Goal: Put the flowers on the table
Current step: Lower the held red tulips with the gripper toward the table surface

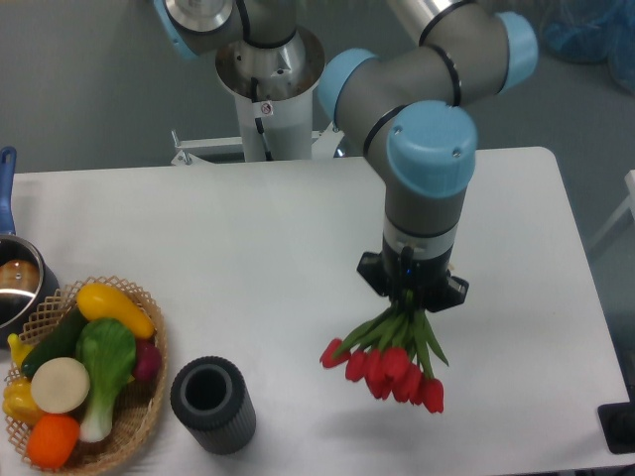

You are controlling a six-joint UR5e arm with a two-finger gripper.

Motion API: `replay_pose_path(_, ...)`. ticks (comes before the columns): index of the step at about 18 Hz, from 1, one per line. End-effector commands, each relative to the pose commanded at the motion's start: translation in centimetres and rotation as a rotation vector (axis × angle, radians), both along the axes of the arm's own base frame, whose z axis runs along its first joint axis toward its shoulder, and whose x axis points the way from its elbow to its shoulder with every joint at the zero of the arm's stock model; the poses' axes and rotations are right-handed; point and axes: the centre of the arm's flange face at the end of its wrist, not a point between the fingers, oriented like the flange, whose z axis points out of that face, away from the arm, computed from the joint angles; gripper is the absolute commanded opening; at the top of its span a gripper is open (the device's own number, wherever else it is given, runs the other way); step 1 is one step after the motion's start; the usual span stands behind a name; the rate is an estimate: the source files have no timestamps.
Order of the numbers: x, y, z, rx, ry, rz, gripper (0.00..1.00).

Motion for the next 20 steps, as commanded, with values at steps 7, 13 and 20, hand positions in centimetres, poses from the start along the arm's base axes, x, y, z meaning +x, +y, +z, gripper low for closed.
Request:
replay_pose_path(7, 0.0, -0.9, 0.3, -0.01, -0.008, -0.015, 0.0)
replay_pose_path(13, 0.5, -0.8, -1.7, -0.031, -0.03, -0.021, 0.0)
replay_pose_path(20, 0.4, 0.5, -7.9, -0.038, -0.037, -0.038, 0.0)
